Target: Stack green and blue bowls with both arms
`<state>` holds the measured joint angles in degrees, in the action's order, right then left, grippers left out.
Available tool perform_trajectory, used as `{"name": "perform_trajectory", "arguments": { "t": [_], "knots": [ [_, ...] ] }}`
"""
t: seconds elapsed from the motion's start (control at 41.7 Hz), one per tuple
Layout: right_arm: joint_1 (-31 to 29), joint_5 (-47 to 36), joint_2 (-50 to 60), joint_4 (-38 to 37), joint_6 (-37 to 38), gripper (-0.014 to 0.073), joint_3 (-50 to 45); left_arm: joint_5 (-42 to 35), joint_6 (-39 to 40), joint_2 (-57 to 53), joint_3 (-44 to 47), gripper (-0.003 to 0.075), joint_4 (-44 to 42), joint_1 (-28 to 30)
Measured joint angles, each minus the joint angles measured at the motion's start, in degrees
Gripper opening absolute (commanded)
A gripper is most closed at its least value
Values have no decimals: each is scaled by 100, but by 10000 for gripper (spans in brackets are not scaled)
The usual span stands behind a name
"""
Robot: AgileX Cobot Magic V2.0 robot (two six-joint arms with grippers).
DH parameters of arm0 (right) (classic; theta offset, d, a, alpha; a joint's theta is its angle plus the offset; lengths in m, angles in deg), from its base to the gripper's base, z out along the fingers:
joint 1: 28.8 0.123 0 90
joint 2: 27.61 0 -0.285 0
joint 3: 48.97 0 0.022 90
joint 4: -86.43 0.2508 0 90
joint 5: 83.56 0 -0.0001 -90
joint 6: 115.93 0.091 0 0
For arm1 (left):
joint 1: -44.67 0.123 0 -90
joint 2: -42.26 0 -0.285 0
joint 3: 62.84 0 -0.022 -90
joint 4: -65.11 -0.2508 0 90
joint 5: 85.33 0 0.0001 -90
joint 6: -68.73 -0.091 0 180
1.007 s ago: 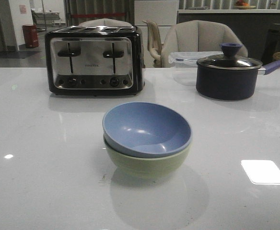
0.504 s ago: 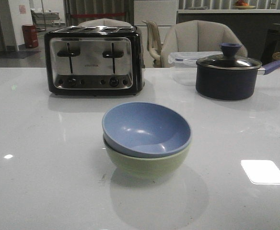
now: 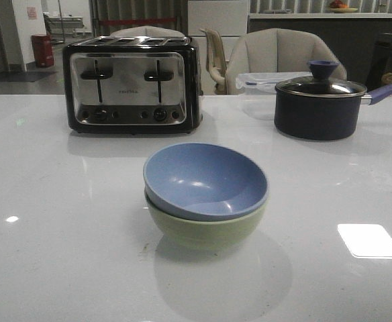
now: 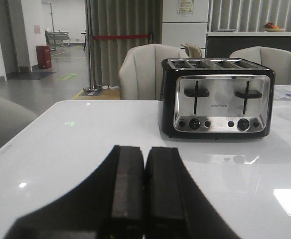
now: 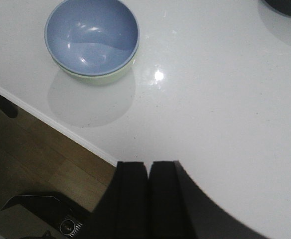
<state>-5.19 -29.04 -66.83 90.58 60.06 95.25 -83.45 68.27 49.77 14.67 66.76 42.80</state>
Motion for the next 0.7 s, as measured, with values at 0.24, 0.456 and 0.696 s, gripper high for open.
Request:
{"name": "perform_trajectory", "arguments": {
  "t": [0.24,0.456,0.696],
  "knots": [
    [0,0,0,0,0,38,0,0,0,0,0,98,0,0],
    [0,0,12,0,0,38,-10,0,0,0,0,98,0,0],
    [-442,-766,877,-34,-8,38,-727,0,0,0,0,98,0,0]
  ]
}}
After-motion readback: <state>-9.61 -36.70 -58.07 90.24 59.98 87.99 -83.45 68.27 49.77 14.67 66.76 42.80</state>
